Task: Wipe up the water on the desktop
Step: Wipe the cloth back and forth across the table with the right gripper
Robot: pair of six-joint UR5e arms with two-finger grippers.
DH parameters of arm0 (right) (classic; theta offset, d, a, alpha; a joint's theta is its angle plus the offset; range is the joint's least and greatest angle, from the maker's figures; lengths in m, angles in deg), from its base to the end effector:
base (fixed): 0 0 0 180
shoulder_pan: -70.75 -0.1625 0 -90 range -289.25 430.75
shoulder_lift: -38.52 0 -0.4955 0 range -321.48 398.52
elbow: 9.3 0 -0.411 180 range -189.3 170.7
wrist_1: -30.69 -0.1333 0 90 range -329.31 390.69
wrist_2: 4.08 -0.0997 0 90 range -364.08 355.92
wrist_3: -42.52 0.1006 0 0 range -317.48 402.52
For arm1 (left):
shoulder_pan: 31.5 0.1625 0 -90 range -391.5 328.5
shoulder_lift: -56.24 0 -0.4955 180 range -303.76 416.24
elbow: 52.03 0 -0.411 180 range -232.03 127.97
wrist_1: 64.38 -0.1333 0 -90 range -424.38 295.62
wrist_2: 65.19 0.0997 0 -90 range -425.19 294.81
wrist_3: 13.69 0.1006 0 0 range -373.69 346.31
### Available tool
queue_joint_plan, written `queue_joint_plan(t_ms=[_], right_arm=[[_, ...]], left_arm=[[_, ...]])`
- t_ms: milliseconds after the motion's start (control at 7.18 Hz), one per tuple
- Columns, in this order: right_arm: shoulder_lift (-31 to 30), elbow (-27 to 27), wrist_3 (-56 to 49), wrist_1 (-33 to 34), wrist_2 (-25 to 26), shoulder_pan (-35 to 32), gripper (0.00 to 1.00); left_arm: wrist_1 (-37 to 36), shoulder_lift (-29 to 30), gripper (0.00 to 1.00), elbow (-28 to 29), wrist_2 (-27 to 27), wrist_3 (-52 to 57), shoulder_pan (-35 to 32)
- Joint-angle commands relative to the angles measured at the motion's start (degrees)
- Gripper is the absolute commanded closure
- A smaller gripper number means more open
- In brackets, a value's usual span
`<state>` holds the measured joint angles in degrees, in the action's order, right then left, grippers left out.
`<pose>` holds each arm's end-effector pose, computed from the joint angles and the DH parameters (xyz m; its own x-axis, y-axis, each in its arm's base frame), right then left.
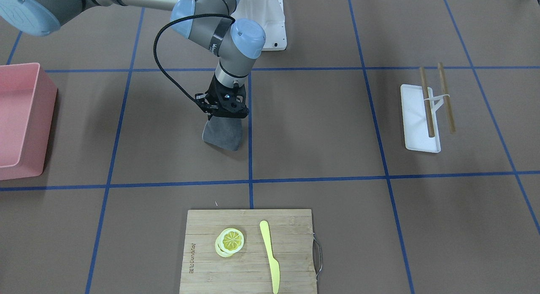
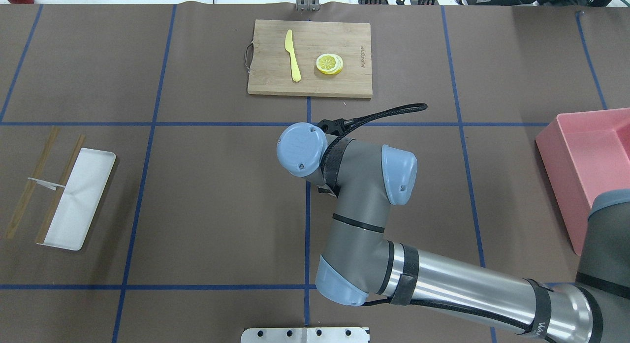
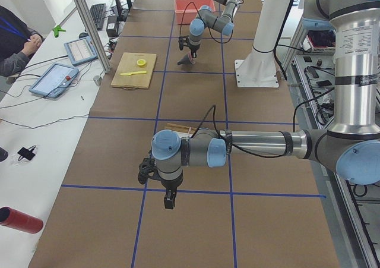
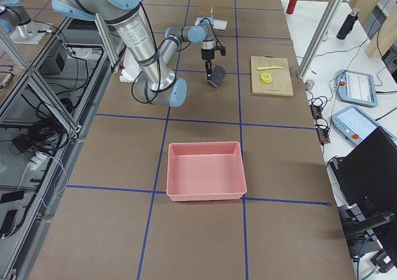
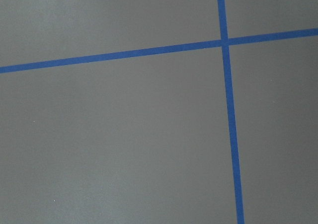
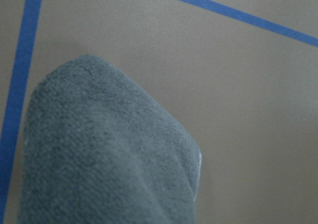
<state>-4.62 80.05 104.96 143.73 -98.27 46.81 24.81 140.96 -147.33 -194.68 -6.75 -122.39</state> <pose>-0.6592 -0.4305 0.2576 0.9200 -0.0964 0.3799 0.0533 0.9910 0.1225 -0.0765 -0.4629 0.7348 0.7677 0.1002 -0.6329 -0.0778 0.9950 0.0631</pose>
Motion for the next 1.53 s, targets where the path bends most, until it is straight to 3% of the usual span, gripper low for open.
queue_joint_plan(t_ms=[0, 279, 418, 836, 1114, 1393], right_arm=[[-5.34, 5.45, -0.46, 1.03, -0.47, 0.30, 1.00], [-13.08, 14.85, -9.31, 6.81, -0.12, -1.97, 1.00], [-17.38, 17.07, -12.23, 9.02, 0.41, -3.03, 1.00], [-32.07, 25.17, -17.34, 9.13, 2.95, -4.36, 1.00], [-30.53, 22.65, -17.18, 9.13, 4.54, -1.91, 1.00], [-19.33, 15.38, -16.39, 9.57, 3.93, -1.02, 1.00]], left_arm=[[0.01, 0.01, 0.02, 0.11, -0.07, 0.00, 0.01], [0.01, 0.01, 0.02, 0.02, -0.07, 0.00, 0.01], [0.01, 0.01, 0.02, 0.02, -0.41, 0.00, 0.01], [0.01, 0.10, 0.02, 0.02, -0.77, 0.00, 0.09], [0.01, 0.01, 0.02, 0.02, -1.12, 0.00, 0.09], [0.01, 0.10, 0.02, 0.11, -1.12, 0.00, 0.09]])
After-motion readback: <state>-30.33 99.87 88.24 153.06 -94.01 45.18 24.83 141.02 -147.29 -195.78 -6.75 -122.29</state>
